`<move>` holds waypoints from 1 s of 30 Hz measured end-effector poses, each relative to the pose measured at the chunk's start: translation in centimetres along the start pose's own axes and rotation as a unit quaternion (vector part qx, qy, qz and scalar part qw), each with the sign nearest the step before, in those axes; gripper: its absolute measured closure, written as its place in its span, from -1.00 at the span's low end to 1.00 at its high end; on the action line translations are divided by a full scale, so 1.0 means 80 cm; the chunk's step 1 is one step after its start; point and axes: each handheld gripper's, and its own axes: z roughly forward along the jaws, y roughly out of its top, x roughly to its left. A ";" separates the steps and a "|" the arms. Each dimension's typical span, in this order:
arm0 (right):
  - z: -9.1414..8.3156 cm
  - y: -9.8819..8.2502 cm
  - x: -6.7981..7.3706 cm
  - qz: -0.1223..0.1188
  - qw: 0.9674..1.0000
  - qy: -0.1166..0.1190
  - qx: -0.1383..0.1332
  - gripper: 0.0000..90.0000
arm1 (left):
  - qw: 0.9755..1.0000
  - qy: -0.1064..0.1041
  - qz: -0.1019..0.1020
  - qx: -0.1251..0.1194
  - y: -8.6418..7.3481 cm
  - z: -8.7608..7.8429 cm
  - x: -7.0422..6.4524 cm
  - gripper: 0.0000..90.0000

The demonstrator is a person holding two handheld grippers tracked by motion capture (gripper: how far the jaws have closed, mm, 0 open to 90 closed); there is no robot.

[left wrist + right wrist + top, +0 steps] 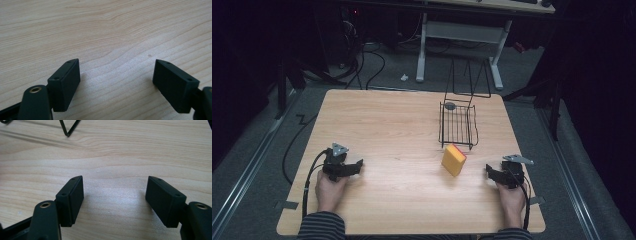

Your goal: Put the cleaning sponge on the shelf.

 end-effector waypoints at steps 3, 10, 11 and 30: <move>-0.001 0.000 0.001 0.003 1.000 0.005 0.000 -0.30 | 1.000 0.000 0.000 0.000 0.000 0.000 0.000 -0.50; -0.010 0.001 0.003 0.004 1.000 0.016 -0.019 -0.27 | 1.000 0.000 0.000 0.000 0.000 0.000 0.000 -0.50; -0.011 0.002 0.003 0.005 1.000 0.018 -0.021 -0.26 | 1.000 0.000 0.000 0.000 0.000 0.000 0.000 -0.50; -0.044 -0.006 0.008 0.012 0.996 0.055 -0.066 -0.19 | 1.000 0.000 0.000 0.000 0.000 0.000 0.000 -0.50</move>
